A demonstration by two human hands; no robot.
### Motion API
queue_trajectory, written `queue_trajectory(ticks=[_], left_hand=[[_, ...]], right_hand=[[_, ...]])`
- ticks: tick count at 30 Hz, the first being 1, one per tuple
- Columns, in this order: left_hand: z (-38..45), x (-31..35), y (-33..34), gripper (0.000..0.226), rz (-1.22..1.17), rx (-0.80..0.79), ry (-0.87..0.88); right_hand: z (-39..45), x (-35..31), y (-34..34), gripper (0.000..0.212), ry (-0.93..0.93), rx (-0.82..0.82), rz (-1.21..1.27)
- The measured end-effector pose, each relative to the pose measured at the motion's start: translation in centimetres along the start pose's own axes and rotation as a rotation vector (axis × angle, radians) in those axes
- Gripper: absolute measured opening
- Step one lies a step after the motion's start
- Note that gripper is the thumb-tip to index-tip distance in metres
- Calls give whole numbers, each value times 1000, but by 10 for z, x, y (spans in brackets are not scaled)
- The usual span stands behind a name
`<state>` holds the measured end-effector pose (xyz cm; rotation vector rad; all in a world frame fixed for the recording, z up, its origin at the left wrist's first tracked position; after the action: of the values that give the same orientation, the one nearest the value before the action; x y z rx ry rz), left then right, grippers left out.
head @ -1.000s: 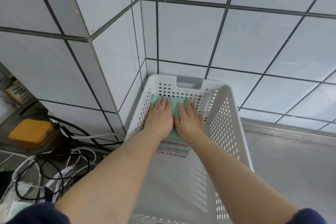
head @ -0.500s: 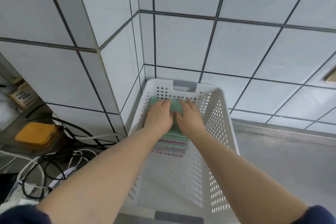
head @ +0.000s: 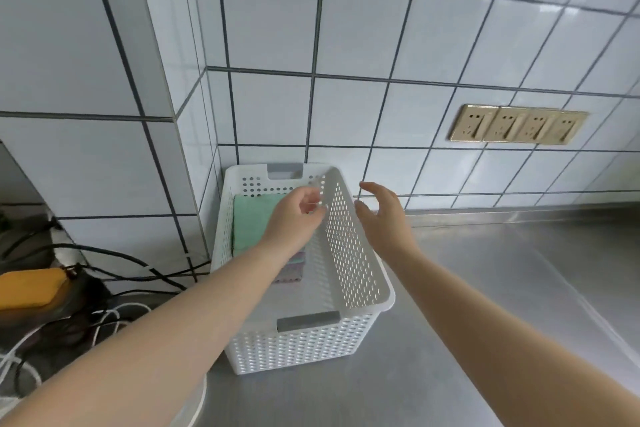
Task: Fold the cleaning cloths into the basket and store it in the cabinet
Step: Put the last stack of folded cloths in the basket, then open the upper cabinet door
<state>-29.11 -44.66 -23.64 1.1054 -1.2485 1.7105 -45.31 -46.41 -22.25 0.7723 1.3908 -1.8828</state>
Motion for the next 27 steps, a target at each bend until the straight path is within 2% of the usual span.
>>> queue_trajectory(ticks=[12, 18, 23, 27], left_hand=[[-90, 68, 100, 23, -174, -244, 72], [-155, 100, 154, 22, -260, -415, 92], [-225, 142, 190, 21, -325, -566, 151], [-304, 167, 226, 22, -342, -754, 208]], right_hand=[[-98, 69, -132, 37, 155, 230, -6], [-167, 95, -213, 36, 237, 370, -58], [-247, 103, -278, 36, 295, 499, -109], [-331, 100, -329, 36, 378, 605, -117]])
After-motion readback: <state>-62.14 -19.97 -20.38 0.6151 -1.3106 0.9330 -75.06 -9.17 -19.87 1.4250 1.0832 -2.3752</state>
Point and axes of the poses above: each hand's wrist, its own z-axis towards the middle knuckle, its own y-axis out of the palm, x = y × z, the point moved 9 cm from there along z, towards the middle knuckle, and after that the axes turned 7 degrees about x, right-handed, at the moved point
